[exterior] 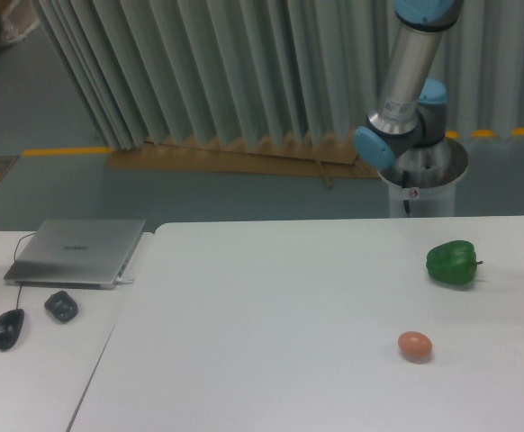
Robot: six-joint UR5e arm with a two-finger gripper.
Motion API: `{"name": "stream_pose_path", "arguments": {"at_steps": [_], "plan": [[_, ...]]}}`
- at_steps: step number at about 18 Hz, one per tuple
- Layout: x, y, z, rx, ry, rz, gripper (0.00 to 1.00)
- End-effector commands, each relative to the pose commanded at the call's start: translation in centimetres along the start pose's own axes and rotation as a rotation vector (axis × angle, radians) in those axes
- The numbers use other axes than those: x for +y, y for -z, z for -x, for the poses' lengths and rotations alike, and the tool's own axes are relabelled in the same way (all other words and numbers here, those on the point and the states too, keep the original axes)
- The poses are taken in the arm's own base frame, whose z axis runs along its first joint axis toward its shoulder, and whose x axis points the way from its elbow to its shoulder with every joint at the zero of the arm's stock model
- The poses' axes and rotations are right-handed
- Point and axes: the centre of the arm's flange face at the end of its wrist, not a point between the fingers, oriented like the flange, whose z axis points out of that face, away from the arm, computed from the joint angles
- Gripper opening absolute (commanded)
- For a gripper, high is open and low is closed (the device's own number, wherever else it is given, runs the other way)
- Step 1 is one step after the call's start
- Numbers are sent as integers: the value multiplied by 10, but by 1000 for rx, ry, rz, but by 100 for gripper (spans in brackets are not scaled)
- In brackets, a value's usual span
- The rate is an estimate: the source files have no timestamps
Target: Place the bread in the basket
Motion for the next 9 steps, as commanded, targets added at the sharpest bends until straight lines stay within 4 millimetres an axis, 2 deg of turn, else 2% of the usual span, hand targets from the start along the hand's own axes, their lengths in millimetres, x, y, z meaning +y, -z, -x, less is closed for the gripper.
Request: {"name": "stream_pose_path", "arguments": {"at_steps": [6,9], "plan": [[2,2,0,-2,1,0,100],[-3,2,1,-3,0,0,100]]}}
